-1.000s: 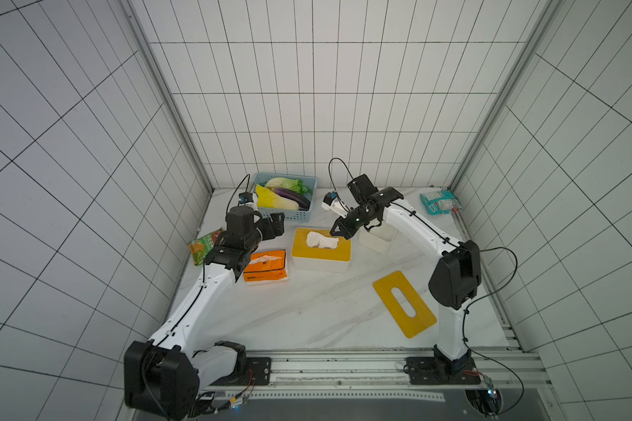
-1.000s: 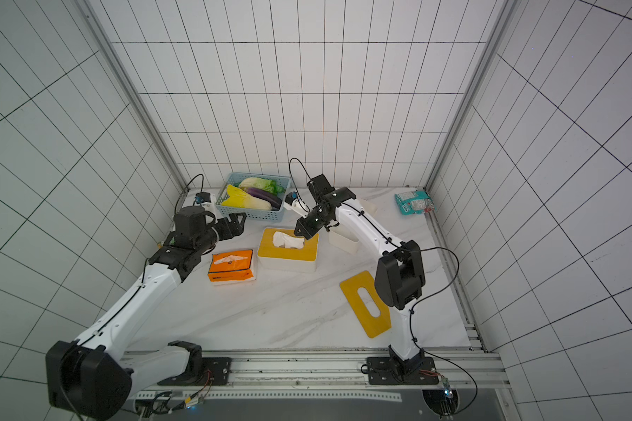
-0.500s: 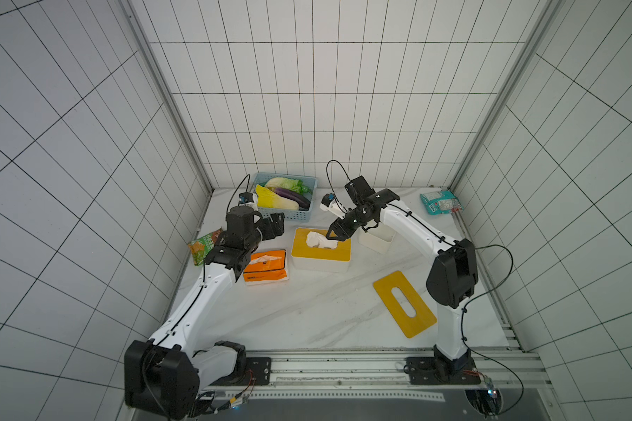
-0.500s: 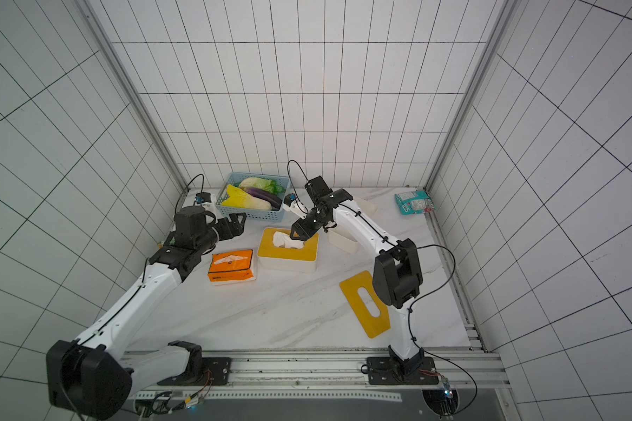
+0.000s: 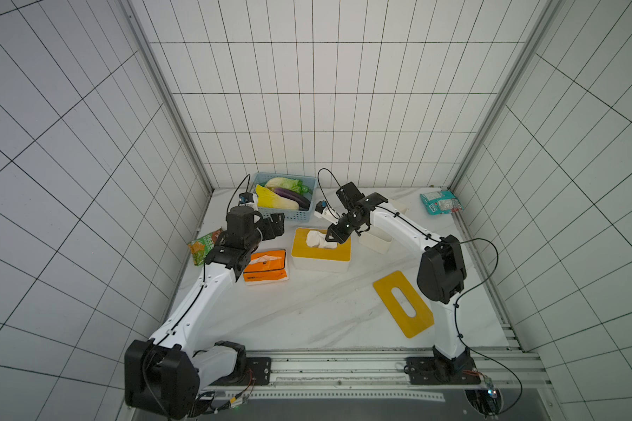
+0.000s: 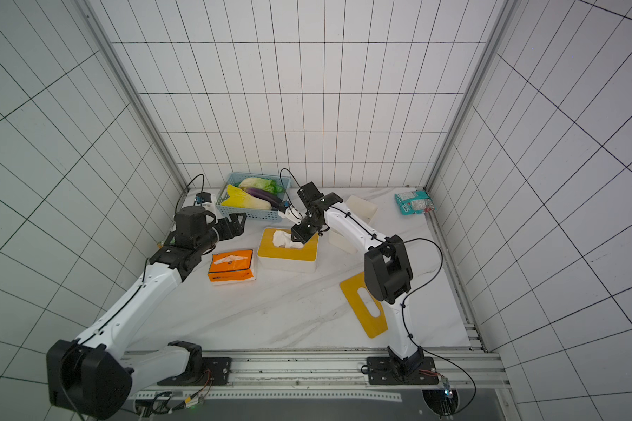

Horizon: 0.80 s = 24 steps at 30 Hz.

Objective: Put the tissue paper into the tissue box
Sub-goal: Pull the paper towel from the tissue box.

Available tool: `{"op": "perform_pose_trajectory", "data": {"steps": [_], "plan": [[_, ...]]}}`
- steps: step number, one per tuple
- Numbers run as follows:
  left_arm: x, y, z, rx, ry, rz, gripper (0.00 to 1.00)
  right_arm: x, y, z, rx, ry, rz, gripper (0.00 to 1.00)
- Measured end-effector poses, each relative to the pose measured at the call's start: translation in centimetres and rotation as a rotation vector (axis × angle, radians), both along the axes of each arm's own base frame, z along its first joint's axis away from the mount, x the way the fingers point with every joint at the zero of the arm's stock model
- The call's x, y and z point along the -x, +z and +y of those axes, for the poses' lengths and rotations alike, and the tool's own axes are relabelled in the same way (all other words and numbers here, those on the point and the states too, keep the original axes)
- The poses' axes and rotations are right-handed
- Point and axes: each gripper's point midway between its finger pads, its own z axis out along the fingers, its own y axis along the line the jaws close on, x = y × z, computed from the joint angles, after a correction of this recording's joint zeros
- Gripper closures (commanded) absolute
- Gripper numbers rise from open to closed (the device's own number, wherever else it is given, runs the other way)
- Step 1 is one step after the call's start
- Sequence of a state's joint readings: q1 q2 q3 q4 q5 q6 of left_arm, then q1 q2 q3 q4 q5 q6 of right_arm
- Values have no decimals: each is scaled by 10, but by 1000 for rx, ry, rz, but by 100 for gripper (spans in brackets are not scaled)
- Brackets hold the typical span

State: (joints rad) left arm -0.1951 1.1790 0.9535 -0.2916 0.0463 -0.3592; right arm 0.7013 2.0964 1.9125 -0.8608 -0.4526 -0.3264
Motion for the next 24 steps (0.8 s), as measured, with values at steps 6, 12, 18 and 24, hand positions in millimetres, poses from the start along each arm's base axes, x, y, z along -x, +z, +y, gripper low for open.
{"op": "perform_pose_trajectory", "data": {"steps": [6, 12, 18, 24], "plan": [[0, 0, 0, 0, -1, 1, 8, 2, 0, 1, 19, 4, -29, 94], [0, 0, 0, 0, -1, 1, 8, 16, 15, -1, 11, 20, -88, 95], [0, 0, 0, 0, -1, 1, 8, 20, 36, -2, -16, 23, -161, 56], [0, 0, 0, 1, -2, 2, 8, 26, 40, -12, -23, -8, -185, 36]]}}
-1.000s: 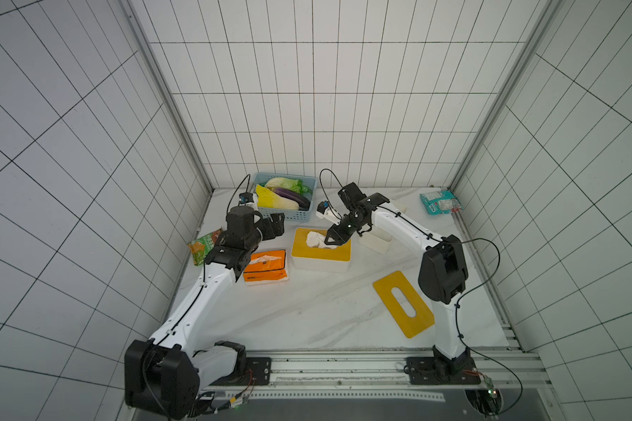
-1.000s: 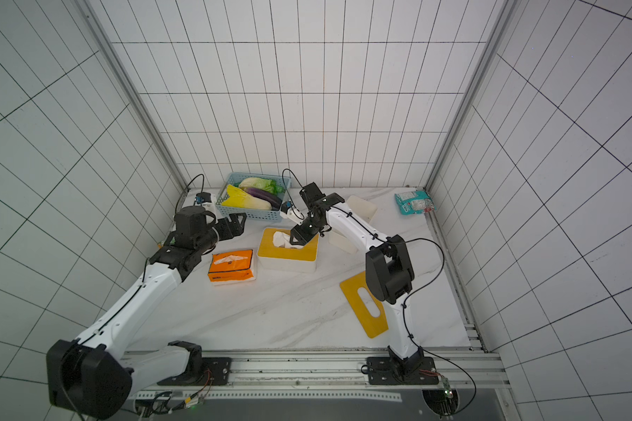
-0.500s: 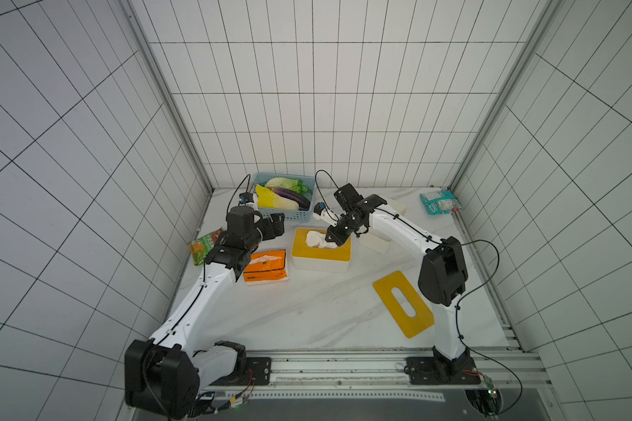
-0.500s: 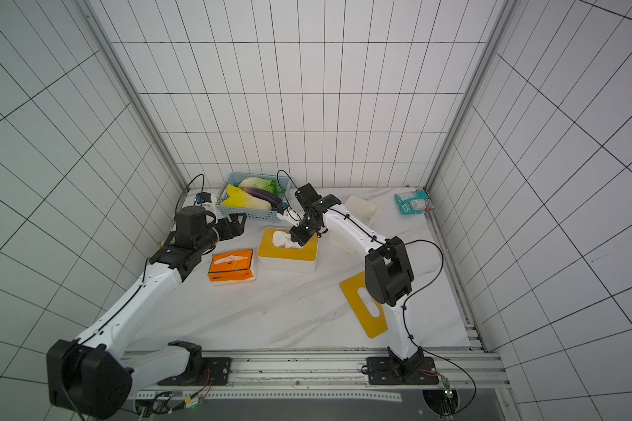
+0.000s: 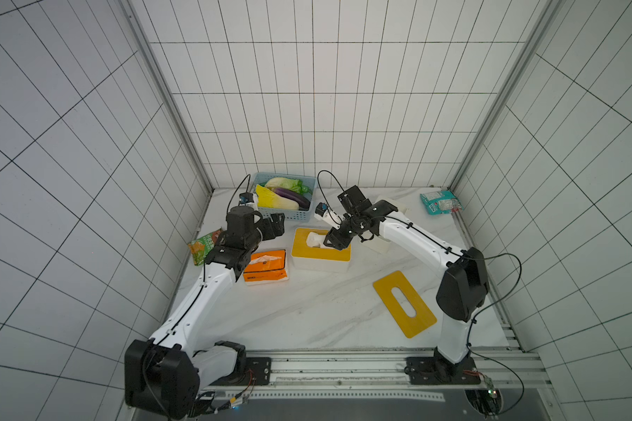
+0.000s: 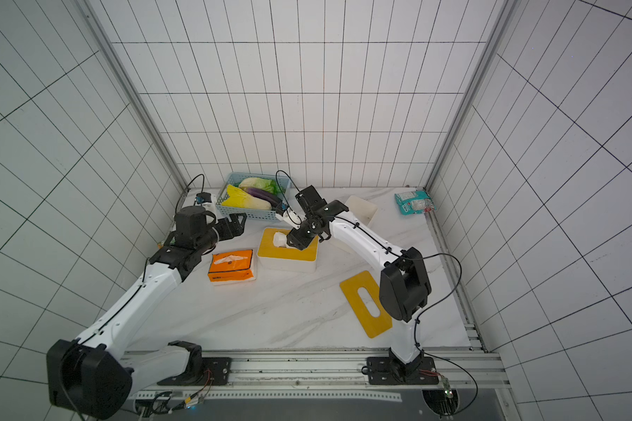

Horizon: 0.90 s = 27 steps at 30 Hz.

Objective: Put the tissue paper into the tissue box
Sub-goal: Pull the paper towel from the tissue box, then move the tissue box to the center of the board.

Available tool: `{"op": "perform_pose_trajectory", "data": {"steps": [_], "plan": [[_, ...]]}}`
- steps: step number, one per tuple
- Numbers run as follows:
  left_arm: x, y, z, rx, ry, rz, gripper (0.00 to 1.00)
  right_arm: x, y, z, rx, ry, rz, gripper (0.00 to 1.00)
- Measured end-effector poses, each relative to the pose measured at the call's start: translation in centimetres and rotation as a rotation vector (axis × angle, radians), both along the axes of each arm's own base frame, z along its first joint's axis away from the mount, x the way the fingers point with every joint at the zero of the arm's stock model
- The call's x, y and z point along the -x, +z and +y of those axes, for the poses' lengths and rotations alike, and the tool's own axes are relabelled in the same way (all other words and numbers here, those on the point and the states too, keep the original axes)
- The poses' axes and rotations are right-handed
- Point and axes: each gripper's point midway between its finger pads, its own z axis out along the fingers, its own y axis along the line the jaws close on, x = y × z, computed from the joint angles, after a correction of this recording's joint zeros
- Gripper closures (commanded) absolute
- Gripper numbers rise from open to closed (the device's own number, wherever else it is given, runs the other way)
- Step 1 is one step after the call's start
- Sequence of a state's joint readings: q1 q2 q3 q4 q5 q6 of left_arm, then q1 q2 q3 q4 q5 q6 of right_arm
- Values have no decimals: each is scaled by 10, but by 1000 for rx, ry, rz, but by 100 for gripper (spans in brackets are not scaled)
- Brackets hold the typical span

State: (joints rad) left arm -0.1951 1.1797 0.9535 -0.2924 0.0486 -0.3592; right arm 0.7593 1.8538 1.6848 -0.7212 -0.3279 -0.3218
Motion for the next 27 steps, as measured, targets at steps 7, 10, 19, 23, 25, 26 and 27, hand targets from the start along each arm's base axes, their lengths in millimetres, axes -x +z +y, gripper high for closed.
{"op": "perform_pose_trajectory", "data": {"steps": [7, 10, 19, 23, 25, 26, 27], "plan": [[0, 0, 0, -1, 1, 1, 8, 52, 39, -19, -172, -45, -28, 1], [0, 0, 1, -2, 5, 1, 6, 90, 48, -7, -295, -11, -7, 1], [-1, 2, 9, -12, 35, -8, 2, 116, -22, 59, -447, -68, 220, 1], [1, 10, 11, -12, 44, -31, 2, 102, -54, 73, -452, -143, 263, 1], [1, 11, 11, -12, 47, -36, 1, 97, -68, 77, -445, -174, 280, 1], [1, 12, 11, -12, 47, -37, 2, 93, -76, 77, -440, -193, 285, 1], [1, 12, 11, -12, 48, -37, 1, 91, -82, 78, -435, -205, 293, 1]]}}
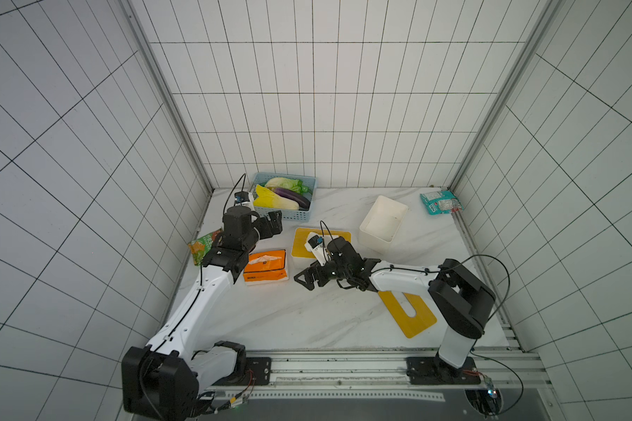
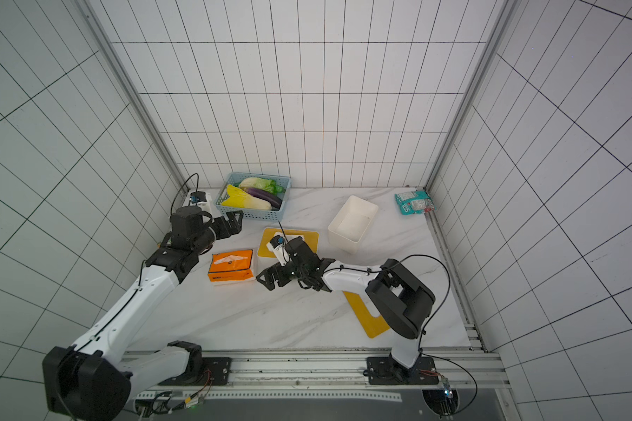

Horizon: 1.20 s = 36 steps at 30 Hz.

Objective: Put the tissue paper into the tissue box
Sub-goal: Move the tissue box to the center of the board.

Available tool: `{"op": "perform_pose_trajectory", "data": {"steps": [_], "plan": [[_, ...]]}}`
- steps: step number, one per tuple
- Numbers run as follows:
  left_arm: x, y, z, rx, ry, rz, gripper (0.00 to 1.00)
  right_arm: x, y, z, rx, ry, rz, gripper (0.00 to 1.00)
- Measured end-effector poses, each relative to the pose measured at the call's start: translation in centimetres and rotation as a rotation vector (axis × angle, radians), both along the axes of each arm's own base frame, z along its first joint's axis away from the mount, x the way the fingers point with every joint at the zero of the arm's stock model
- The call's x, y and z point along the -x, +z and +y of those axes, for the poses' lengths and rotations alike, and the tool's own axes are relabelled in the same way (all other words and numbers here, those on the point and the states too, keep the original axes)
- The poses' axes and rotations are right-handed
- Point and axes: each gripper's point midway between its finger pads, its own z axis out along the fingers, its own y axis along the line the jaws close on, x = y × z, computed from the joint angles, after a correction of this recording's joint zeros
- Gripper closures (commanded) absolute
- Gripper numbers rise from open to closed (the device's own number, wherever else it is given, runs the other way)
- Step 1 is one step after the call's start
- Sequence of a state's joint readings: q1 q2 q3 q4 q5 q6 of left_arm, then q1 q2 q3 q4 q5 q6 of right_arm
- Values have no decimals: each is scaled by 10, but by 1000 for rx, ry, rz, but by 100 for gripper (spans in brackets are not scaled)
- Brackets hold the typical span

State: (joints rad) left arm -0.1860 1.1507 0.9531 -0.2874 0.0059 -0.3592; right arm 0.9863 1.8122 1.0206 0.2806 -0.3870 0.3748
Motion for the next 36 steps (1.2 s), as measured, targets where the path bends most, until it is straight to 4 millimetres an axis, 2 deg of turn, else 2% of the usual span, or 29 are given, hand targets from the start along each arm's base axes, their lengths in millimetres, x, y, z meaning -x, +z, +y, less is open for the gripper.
{"op": "perform_pose_trajectory", "data": {"steps": [4, 9, 13, 17, 21, 27, 29, 31, 34, 36], "plan": [[0, 0, 0, 0, 0, 0, 1, -15, -19, 1, 17, -44, 30, 1], [0, 0, 1, 0, 3, 0, 2, -58, -36, -11, 31, -141, 65, 1], [0, 0, 2, 0, 5, 0, 2, -88, -34, -13, 17, -192, 73, 1], [0, 0, 2, 0, 4, 0, 1, -115, -24, -9, -12, -224, 58, 1], [0, 0, 2, 0, 4, 0, 1, -128, -17, -4, -26, -231, 56, 1], [0, 0, 2, 0, 4, -1, 2, -125, -9, -7, -14, -212, 66, 1], [0, 1, 2, 0, 5, -2, 2, -121, 5, -15, -11, -209, 57, 1], [0, 1, 2, 0, 5, -2, 2, -116, 33, -29, -14, -220, 35, 1], [0, 1, 2, 0, 5, -2, 2, -121, 92, -61, -44, -278, -38, 0], [0, 1, 2, 0, 5, -1, 2, -132, 128, -93, -55, -354, -97, 0]]}}
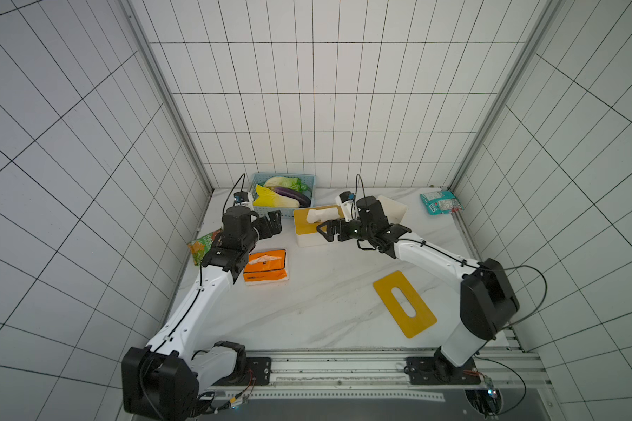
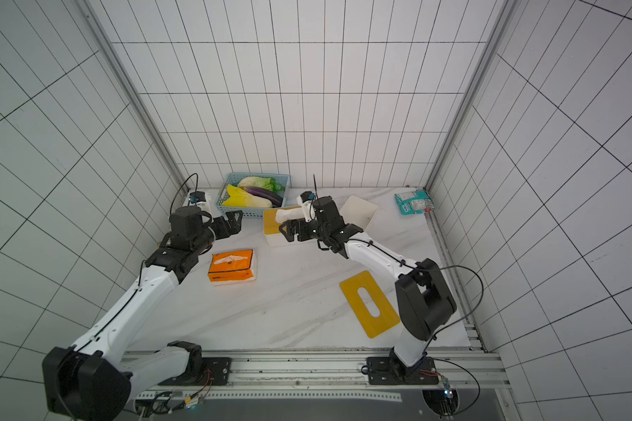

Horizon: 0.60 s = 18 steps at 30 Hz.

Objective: Put the tissue paper into the tissue box
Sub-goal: Move the tissue box to the center of the board, then pick up the tissue box from the center of the board.

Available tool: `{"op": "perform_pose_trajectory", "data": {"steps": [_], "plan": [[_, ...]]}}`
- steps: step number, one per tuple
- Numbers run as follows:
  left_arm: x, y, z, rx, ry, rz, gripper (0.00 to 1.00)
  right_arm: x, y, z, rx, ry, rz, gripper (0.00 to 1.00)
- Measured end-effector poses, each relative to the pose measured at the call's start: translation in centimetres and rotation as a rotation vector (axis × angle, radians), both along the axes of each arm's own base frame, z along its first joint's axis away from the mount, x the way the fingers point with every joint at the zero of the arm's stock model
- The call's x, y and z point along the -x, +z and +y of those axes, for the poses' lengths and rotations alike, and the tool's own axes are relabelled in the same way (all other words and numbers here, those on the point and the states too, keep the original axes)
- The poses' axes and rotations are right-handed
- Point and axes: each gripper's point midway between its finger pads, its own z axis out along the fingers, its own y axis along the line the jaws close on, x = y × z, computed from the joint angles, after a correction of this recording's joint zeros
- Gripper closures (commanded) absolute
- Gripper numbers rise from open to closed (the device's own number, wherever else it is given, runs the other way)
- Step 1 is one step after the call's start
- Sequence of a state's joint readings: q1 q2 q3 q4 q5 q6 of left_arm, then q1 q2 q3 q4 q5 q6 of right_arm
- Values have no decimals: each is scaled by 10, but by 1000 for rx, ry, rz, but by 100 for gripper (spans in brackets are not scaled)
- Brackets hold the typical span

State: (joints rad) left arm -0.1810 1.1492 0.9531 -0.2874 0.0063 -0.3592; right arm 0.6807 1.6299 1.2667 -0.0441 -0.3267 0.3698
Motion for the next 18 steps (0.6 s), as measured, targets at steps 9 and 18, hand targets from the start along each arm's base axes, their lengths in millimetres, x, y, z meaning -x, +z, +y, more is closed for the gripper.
{"op": "perform_pose_trajectory", "data": {"steps": [9, 18], "plan": [[0, 0, 0, 2, -2, 0, 2, -53, -19, -140, 232, -370, 87, 5], [0, 0, 0, 5, -6, 2, 1, -85, -59, -170, 329, -544, 236, 14]]}}
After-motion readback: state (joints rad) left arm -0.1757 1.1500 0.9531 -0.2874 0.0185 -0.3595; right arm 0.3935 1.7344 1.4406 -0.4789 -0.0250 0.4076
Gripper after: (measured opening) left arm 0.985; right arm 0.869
